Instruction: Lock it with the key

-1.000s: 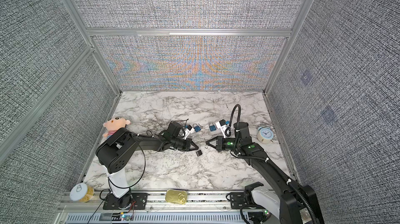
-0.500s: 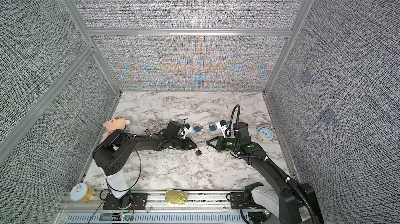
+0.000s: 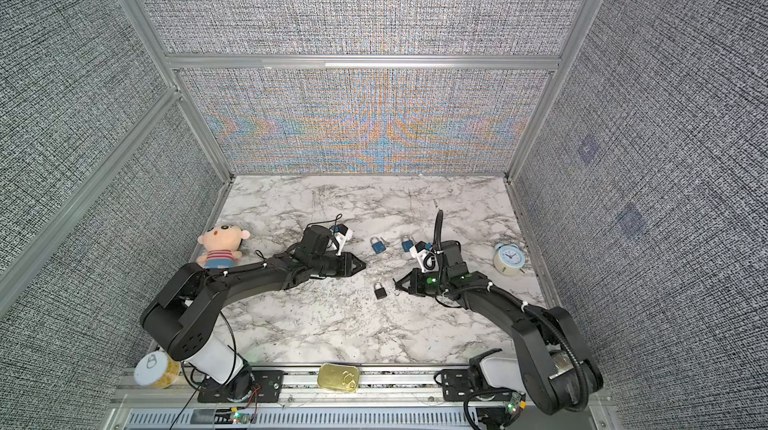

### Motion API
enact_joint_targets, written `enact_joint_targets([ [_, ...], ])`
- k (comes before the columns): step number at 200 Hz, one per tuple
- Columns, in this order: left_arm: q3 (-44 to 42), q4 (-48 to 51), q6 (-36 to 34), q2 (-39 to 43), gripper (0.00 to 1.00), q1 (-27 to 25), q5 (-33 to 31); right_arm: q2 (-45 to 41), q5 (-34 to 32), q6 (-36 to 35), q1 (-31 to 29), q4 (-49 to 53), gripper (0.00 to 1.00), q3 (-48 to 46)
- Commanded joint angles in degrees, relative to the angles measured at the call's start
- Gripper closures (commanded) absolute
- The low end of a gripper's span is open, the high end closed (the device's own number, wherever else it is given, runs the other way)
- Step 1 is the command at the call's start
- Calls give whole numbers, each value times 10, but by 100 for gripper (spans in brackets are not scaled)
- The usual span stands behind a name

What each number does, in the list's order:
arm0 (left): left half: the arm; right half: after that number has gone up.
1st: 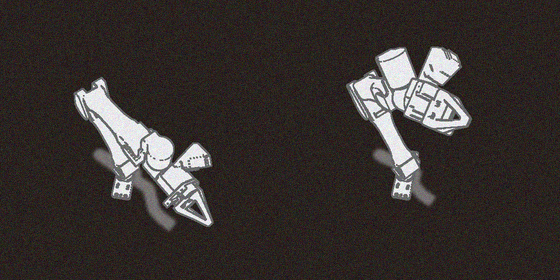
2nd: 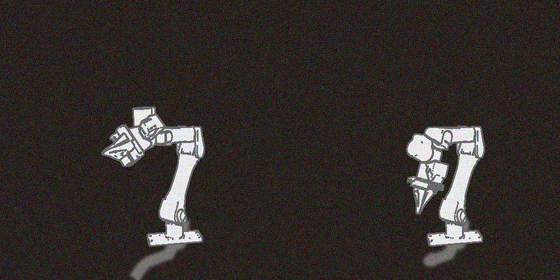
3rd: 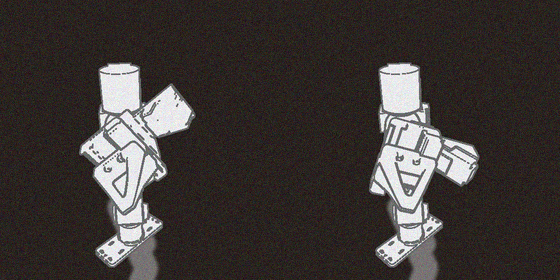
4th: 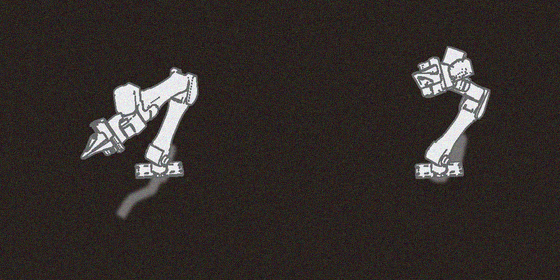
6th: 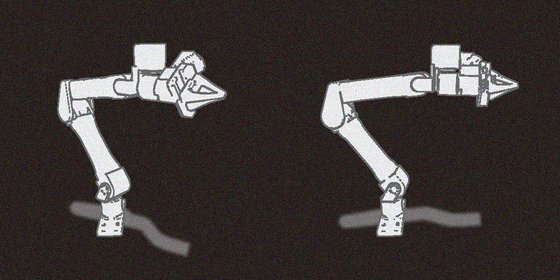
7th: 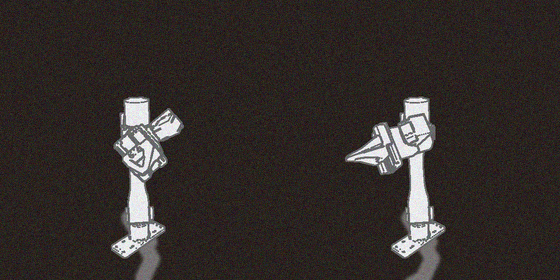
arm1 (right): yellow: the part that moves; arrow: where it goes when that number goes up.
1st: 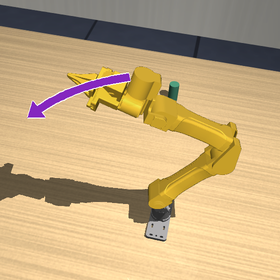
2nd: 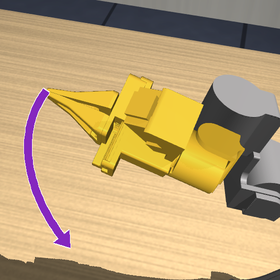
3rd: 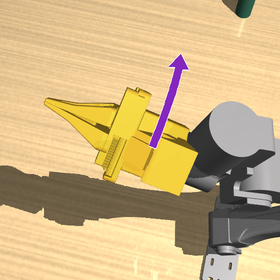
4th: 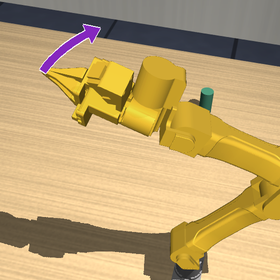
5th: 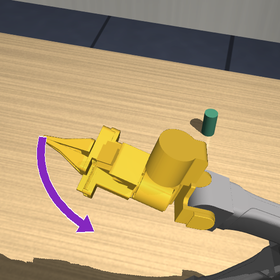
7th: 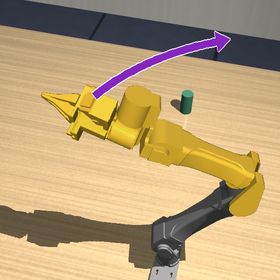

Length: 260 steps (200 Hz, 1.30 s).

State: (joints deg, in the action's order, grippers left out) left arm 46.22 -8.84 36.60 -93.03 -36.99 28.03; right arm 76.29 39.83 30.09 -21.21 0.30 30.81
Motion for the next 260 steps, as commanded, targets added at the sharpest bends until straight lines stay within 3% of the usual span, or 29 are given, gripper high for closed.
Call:
enact_joint_targets([
  [1, -1, -2, -7, 4, 73, 2, -3, 26, -24, 2, -10, -30, 100, 9],
  [116, -14, -10, -8, -1, 73, 9, 9, 142, -45, 21, -36, -88, 100, 35],
  [260, -30, -20, -8, 9, 73, 18, 9, 150, -48, 30, -40, -80, 85, 46],
])
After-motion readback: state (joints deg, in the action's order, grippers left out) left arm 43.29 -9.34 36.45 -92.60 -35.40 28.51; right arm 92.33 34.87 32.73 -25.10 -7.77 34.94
